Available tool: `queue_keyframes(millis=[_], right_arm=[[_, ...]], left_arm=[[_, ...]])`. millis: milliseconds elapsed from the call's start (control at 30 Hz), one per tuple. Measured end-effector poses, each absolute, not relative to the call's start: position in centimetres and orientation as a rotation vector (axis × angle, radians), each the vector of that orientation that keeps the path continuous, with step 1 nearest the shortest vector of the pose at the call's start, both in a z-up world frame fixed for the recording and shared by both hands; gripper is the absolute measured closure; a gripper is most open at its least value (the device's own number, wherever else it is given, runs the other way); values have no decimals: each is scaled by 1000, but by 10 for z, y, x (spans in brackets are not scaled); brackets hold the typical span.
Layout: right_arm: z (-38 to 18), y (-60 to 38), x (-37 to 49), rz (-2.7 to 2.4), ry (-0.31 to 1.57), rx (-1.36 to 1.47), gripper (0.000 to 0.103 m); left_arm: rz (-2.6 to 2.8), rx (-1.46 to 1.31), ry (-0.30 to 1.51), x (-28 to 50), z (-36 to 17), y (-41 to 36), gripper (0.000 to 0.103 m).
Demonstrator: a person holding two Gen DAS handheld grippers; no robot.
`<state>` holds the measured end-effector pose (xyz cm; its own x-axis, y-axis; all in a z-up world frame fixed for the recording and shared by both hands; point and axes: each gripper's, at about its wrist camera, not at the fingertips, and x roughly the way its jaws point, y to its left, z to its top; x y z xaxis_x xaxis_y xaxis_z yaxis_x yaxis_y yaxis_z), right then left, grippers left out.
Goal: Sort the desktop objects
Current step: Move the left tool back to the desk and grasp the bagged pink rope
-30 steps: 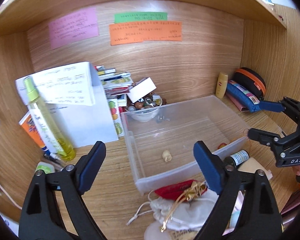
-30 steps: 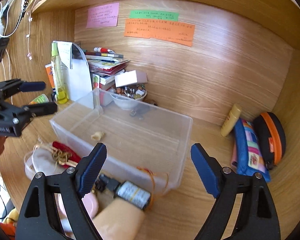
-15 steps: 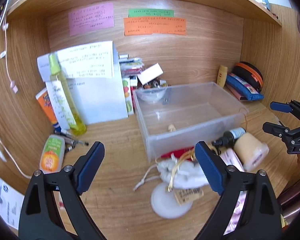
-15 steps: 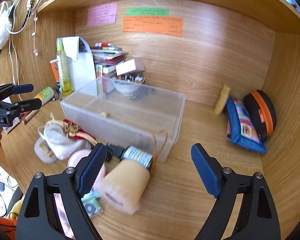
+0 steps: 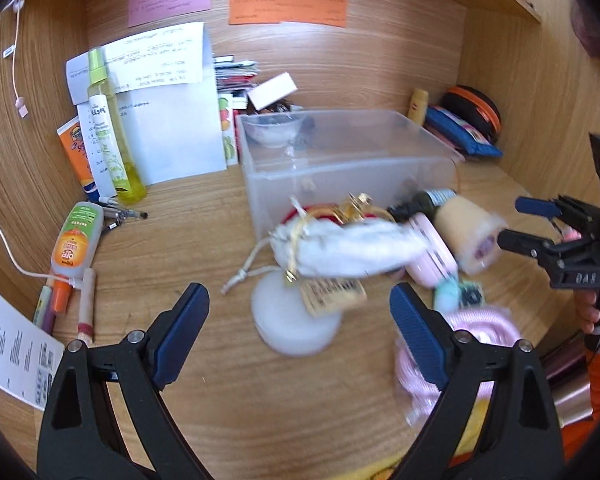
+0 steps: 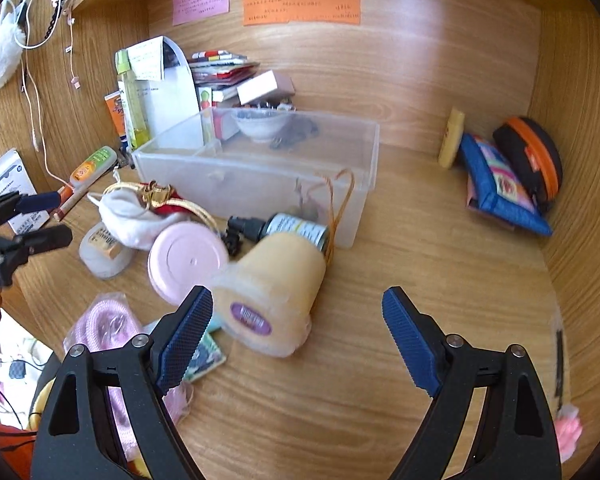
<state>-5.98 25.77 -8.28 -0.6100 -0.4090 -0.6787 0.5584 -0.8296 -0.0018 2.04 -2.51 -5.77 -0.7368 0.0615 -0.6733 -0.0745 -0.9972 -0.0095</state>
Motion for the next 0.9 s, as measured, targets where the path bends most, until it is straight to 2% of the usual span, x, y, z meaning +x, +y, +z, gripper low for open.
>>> queue_keyframes(millis=[133, 367, 533, 767, 900], right_arm=[[-87, 264, -49, -2393, 301, 945, 18], [-98, 272, -28, -2378, 378, 966, 18], [-107, 269, -16, -2322, 404, 988, 18], [-111, 268, 1, -2268, 449, 974, 18], [-121, 262, 4, -2241, 480, 997, 18]], left_arm=[[2807, -1190, 49, 28, -70, -18, 10], [2656, -1293, -73, 33, -89, -8, 10], [2587, -1318, -23, 33, -97, 15, 10], [2479, -1366, -76, 20, -105, 27, 10], [2427, -1352, -13, 18, -104, 41, 10]])
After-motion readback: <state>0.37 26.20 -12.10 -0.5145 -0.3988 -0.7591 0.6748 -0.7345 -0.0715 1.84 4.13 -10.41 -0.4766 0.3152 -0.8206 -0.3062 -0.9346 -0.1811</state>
